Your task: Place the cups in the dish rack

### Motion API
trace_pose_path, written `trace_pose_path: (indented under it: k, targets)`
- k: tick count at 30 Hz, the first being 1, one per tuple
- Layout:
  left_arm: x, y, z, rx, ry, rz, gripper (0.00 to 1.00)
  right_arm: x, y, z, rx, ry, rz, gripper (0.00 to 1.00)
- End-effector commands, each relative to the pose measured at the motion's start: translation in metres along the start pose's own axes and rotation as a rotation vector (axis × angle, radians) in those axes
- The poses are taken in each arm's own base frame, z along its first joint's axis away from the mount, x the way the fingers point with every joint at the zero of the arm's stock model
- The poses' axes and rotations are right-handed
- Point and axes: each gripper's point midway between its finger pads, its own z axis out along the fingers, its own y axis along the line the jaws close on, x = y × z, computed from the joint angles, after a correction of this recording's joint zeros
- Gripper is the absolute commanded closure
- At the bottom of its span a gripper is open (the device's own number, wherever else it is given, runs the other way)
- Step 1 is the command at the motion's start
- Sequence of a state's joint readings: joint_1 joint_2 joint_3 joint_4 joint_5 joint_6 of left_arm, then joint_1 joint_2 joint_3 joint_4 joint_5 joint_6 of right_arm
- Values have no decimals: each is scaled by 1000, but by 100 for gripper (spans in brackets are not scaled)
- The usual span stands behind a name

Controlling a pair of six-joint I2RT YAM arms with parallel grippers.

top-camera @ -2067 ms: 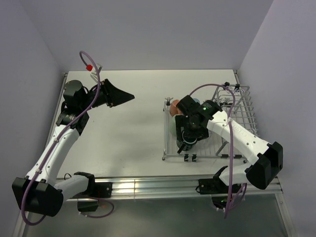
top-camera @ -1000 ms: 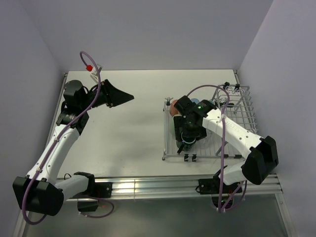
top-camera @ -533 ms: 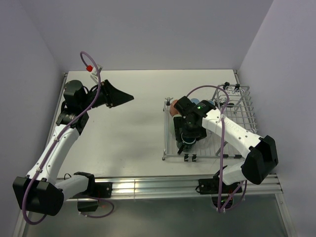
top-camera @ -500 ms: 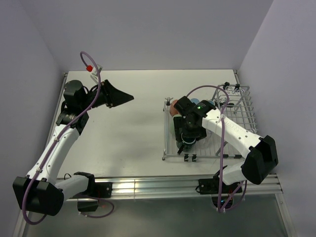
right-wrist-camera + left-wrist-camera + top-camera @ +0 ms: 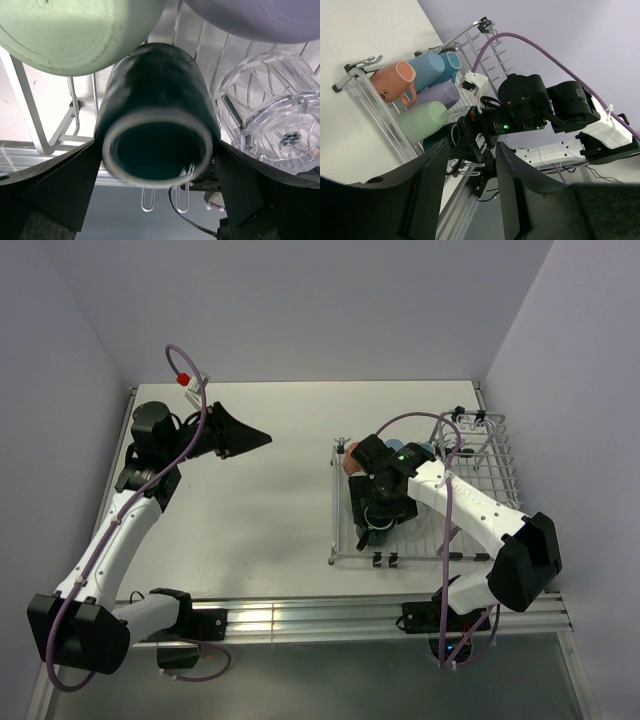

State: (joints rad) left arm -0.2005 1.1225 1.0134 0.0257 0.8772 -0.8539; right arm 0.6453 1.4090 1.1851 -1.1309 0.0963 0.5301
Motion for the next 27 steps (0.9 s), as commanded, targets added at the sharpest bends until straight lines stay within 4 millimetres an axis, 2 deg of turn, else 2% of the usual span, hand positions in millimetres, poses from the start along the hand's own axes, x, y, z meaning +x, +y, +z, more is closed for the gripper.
trace_pose_path:
  k: [1,14,27]
  targets:
    - [0,-3,-1,22,7,36,51,-7,2,0,-9,-17,-4,0]
    - [1,-1,-1,14,11,34,51,-7,4,-3,-18,-12,-10,0]
    - [-1,1,-4,-15,11,43,50,-14,7,-39,-90,-87,5,0]
